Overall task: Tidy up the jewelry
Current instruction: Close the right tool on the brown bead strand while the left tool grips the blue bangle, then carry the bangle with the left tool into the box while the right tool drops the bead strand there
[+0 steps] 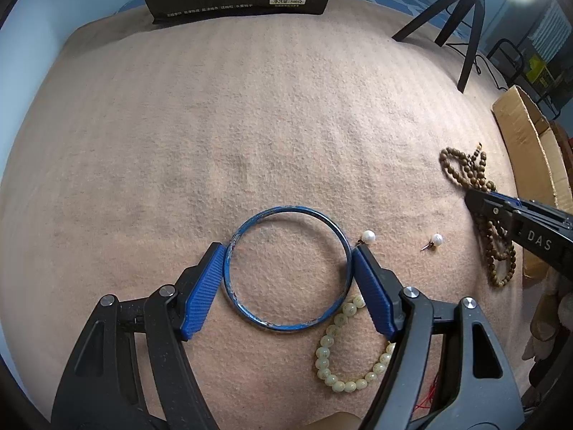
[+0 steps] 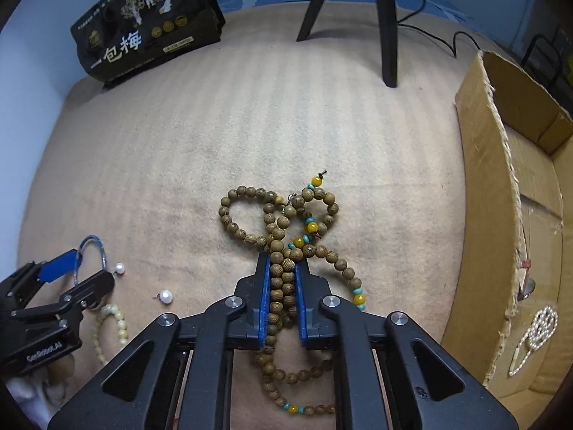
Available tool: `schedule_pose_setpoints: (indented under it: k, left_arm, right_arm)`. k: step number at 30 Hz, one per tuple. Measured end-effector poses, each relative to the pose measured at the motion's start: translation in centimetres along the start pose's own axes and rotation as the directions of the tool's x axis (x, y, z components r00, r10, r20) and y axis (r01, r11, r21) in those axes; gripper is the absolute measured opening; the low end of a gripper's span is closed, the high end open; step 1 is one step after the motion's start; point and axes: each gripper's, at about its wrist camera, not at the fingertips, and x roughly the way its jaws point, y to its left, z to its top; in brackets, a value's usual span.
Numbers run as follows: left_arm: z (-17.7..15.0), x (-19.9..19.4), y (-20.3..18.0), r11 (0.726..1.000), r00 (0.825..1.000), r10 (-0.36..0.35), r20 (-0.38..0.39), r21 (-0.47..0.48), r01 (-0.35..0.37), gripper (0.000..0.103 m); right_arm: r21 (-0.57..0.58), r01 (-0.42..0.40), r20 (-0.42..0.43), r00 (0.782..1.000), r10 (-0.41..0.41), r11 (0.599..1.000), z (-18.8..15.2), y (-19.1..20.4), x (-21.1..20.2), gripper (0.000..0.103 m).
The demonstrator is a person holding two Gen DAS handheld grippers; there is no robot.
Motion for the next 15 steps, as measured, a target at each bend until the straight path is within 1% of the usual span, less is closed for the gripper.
schedule_pose_setpoints:
  k: [6, 8, 12, 15]
  left_arm:
    - [0.0, -1.7, 0.4, 1.0, 0.999, -0.02, 0.036, -0.017, 0.02, 0.074]
    - [0.0, -2.6, 0.5, 0.999, 0.998, -0.032, 0.052, -0.024, 0.034, 0.074]
    - [-0.1, -4.1, 0.7, 0.996, 0.995, -0.072, 0.075, -0.043, 0.075, 0.074]
    - [-0.2, -5.5, 0.4, 0.996, 0.992, -0.079, 0.101, -0.034, 0.083, 0.074]
  right_arm:
    - [-0.003, -0.017, 0.027, 0.999, 0.017, 1.0, -0.6, -0.2, -2.3, 0.011]
    - [-0.003, -0.014, 0.068, 0.998, 0.014, 1.0, -1.7, 0.3, -3.8, 0.011]
    - [-0.006, -0.031, 0.115, 0.993, 0.031, 1.0, -1.9, 0.1, -6.0, 0.01]
    - [-0.007, -0.047, 0.144, 0.988, 0.048, 0.999, -2.2, -0.2, -7.5, 0.011]
